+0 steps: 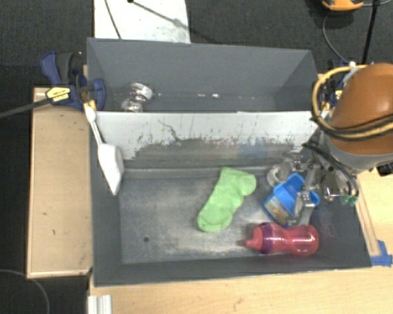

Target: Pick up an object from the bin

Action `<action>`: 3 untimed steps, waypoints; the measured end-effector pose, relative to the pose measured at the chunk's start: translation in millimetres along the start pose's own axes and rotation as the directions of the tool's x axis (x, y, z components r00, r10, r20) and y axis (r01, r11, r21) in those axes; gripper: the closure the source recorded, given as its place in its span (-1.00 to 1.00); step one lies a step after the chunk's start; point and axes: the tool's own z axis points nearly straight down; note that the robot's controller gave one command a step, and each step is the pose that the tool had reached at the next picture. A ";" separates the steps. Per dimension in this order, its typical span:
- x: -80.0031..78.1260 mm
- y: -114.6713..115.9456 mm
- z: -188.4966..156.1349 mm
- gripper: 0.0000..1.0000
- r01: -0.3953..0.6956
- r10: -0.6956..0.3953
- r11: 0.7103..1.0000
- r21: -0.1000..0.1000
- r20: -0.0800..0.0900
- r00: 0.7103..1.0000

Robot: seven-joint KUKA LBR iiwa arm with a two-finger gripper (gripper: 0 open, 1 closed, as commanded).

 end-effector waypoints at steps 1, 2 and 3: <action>-1.3 0.3 -4.5 -1.00 0.002 -0.002 1.000 0.001 0.009 1.000; -24.0 -35.9 64.8 -1.00 0.098 -0.098 0.995 0.003 0.013 0.995; -29.7 -69.5 145.6 -1.00 0.007 -0.007 1.000 0.001 0.020 1.000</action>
Offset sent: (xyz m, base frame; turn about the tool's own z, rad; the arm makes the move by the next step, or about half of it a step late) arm 0.0502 -0.0875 -0.1686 -0.2212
